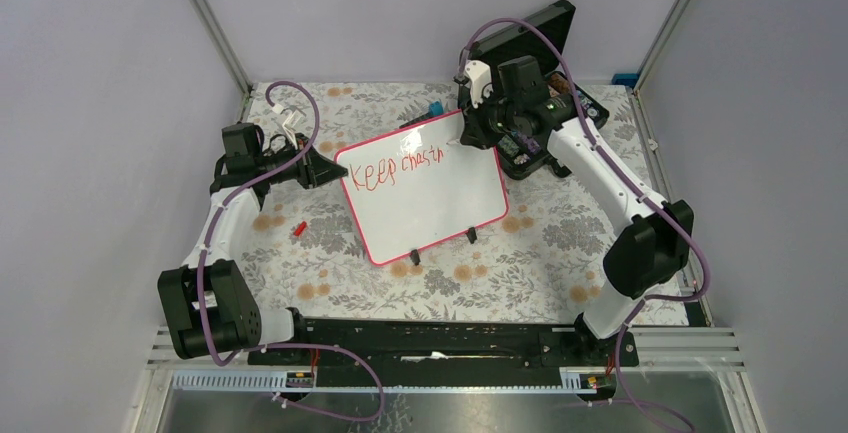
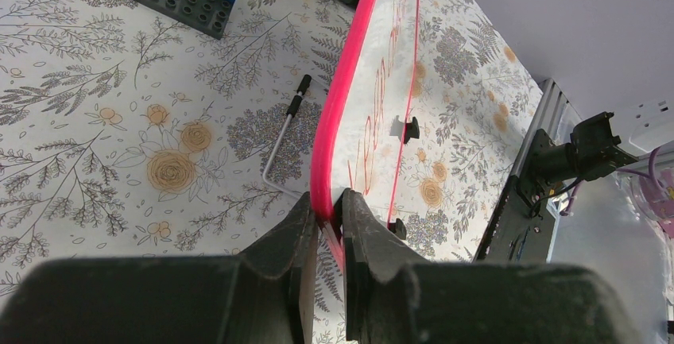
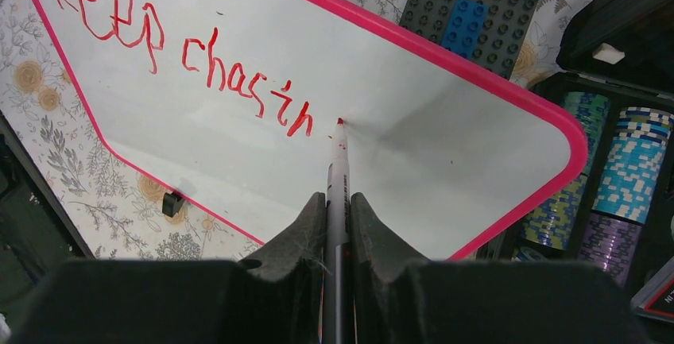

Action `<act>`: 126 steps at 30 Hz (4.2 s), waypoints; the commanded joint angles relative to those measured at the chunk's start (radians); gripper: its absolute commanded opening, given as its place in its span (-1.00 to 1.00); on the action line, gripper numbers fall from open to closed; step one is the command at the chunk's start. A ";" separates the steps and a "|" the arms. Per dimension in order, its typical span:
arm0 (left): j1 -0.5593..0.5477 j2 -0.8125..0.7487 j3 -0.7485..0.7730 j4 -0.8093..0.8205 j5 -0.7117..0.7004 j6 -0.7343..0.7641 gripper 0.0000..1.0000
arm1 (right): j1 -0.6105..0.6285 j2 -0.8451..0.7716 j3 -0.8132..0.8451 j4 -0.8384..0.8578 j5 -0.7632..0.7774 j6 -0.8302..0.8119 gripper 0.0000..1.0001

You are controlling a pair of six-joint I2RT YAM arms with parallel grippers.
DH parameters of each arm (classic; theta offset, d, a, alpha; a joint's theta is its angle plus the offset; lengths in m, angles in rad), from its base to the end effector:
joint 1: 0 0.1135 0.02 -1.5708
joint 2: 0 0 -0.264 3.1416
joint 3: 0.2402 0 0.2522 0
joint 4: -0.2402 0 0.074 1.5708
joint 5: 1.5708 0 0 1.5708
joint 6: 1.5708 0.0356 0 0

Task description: Write a sentence on the whiteboard

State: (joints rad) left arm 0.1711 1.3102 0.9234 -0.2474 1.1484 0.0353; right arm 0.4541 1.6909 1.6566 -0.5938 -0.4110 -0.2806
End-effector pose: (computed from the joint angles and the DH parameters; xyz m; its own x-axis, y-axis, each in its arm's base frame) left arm 0.2744 0.0145 0.2793 -0.5604 -0.0821 -0.8241 0.6744 0.5323 -0.5117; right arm 0.3396 0.1816 0.3645 -0.3156 -0.4365 -0.8425 -0.8118 0.5840 0.0015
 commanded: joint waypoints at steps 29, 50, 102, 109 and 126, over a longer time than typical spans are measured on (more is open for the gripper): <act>-0.015 -0.003 0.019 0.030 0.007 0.067 -1.00 | 0.018 -0.017 -0.041 -0.001 -0.027 -0.032 -1.00; -0.015 -0.004 0.019 0.030 0.006 0.066 -1.00 | 0.014 -0.023 0.015 -0.005 0.056 -0.052 -1.00; -0.017 0.011 0.022 0.030 0.005 0.068 -1.00 | 0.077 -0.038 -0.077 0.011 -0.024 -0.015 -1.00; -0.016 0.005 0.024 0.029 0.000 0.061 -0.82 | 0.100 -0.049 -0.026 -0.007 -0.084 0.016 -1.00; 0.049 -0.011 0.011 -0.157 0.084 0.190 -0.08 | 0.177 -0.164 -0.200 0.030 -0.170 0.033 -1.00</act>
State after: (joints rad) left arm 0.1848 1.3109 0.9249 -0.3485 1.1606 0.1436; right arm 0.6064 1.5635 1.4967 -0.6086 -0.5446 -0.2642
